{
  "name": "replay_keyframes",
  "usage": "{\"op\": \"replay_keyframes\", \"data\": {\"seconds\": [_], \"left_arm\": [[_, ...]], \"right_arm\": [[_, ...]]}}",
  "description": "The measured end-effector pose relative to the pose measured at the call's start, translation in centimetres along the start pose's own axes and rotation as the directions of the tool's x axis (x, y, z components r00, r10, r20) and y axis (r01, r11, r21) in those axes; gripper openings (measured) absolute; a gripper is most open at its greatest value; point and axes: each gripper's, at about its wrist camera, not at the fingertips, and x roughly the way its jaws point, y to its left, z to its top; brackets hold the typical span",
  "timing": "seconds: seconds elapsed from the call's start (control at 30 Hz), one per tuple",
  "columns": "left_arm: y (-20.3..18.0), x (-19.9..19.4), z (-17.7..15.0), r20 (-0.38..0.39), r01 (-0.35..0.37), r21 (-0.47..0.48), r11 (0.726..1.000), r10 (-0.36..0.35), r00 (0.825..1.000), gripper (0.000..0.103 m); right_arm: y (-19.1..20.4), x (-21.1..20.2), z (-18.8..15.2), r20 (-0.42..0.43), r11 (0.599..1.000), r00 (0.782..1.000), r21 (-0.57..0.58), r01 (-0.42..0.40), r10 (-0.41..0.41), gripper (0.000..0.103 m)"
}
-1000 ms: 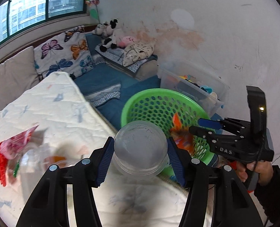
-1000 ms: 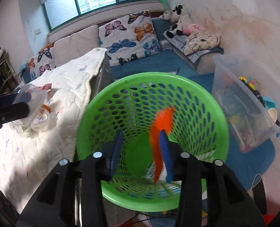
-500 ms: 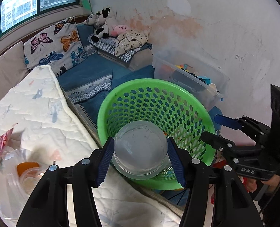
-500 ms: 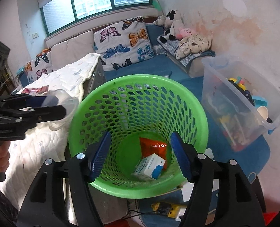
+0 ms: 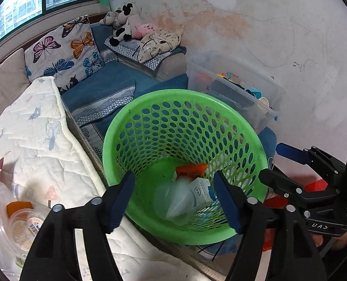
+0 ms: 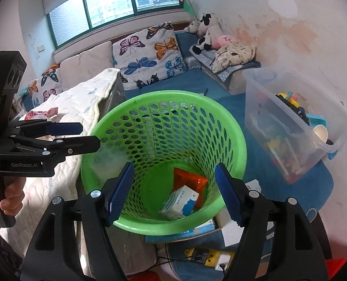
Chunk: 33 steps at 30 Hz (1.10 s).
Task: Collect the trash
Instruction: 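Carry both items over the green basket and open both tools to drop them, then return both tools to the bed toward the bottle and yogurt cup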
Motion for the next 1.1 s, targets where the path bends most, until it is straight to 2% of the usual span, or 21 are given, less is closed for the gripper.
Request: {"op": "replay_keyframes", "data": {"seconds": [0.3,0.6,0.87,1.1], "left_arm": [[1.0,-1.6,-0.7,0.022,-0.030,-0.014,0.999,0.030,0.999,0.072],[4.6,-5.6,-3.4,0.048,-0.092,-0.087,0.992,0.096,0.994,0.072],[8.8,-9.3,-5.9,0.077,-0.169,-0.154,0.973,0.183,0.980,0.072],[13.2,-12.3,-8.6,0.088,-0.216,-0.252,0.943,0.245,0.965,0.072]], "right_arm": [[0.5,-0.3,-0.2,0.002,1.000,1.000,-0.001,-0.008,0.008,0.072],[3.3,-0.5,0.1,0.006,0.999,0.999,-0.027,-0.042,0.043,0.075],[6.8,-0.7,0.7,0.010,0.995,0.997,-0.062,-0.078,0.079,0.077],[10.4,-0.8,1.4,0.015,0.988,0.994,-0.110,-0.106,0.108,0.078]]}}
